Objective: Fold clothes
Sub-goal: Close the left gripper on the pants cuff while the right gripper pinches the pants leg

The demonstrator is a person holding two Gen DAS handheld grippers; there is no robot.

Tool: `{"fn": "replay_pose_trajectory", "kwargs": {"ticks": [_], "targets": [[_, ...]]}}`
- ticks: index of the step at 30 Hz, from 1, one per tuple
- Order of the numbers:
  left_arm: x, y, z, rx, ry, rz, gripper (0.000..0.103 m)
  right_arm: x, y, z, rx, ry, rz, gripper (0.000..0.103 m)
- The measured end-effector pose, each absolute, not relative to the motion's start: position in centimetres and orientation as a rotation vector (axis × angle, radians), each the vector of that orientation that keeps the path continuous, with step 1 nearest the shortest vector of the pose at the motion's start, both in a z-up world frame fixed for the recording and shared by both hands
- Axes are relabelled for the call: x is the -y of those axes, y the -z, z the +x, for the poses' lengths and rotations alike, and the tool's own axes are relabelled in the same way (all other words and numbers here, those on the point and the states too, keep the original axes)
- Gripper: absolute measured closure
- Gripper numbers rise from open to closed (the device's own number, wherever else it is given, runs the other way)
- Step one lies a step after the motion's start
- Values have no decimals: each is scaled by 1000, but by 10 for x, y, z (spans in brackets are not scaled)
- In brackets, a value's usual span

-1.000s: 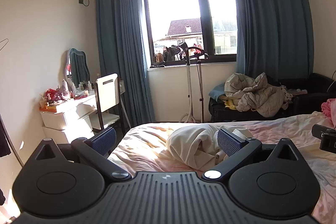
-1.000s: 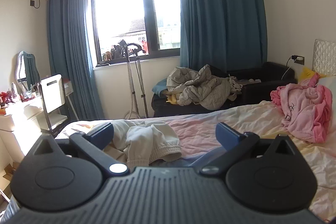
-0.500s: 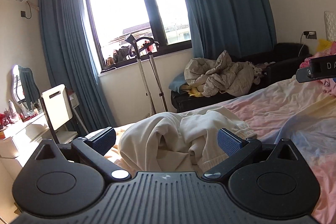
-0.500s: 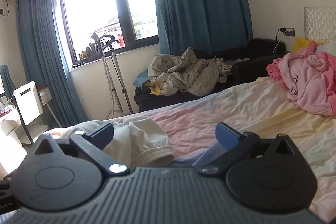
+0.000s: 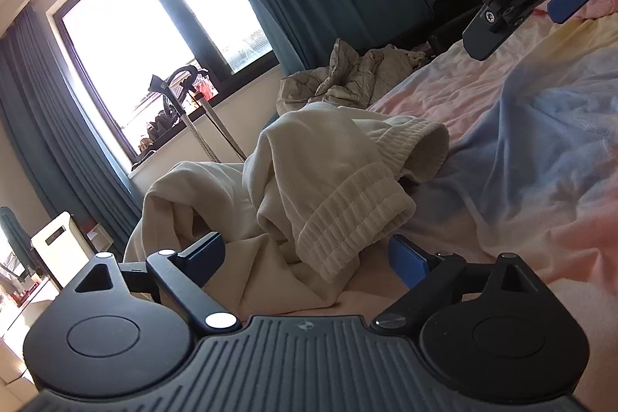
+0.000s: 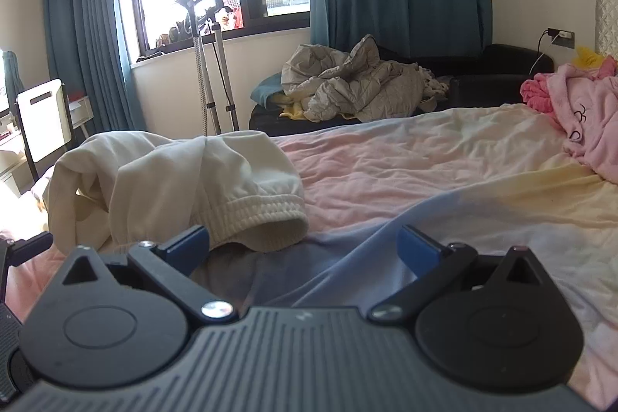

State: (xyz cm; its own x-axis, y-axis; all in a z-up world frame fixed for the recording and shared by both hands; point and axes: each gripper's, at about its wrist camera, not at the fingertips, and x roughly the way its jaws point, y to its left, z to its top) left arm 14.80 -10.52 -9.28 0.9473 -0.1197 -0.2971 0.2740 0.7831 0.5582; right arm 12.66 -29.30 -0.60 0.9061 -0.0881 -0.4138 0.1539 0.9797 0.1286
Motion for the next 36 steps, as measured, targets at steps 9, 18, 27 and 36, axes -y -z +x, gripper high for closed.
{"fn": "replay_pose_trajectory", "kwargs": {"ticks": [9, 18, 27, 36], "targets": [[121, 97, 179, -111, 156, 542, 40, 312, 51, 152, -432, 115, 164, 0], [97, 28, 176, -69, 90, 326, 95, 307, 52, 153, -404, 48, 158, 0], [36, -31, 125, -137, 64, 109, 95, 288, 30, 124, -358, -59, 149, 0], [-33, -46, 107, -314, -9, -43, 95, 252, 57, 134, -486, -145, 92, 10]]}}
